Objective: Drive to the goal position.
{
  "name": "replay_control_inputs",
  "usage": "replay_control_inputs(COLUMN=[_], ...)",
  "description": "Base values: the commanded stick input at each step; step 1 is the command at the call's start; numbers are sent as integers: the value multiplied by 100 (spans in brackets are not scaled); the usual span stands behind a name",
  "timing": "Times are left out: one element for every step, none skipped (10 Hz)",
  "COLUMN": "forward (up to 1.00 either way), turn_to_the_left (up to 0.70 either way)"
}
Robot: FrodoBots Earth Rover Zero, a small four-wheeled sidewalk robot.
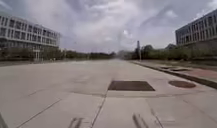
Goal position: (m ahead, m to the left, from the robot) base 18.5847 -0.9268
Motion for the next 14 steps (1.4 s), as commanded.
replay_control_inputs(forward=[100, 100, 100, 100, 100, 100, 100, 100, 100, 100, 100, 100, 100, 100], turn_to_the_left=[0, 0, 0, 0, 0, 0, 0, 0, 0, 0, 0, 0, 0, 0])
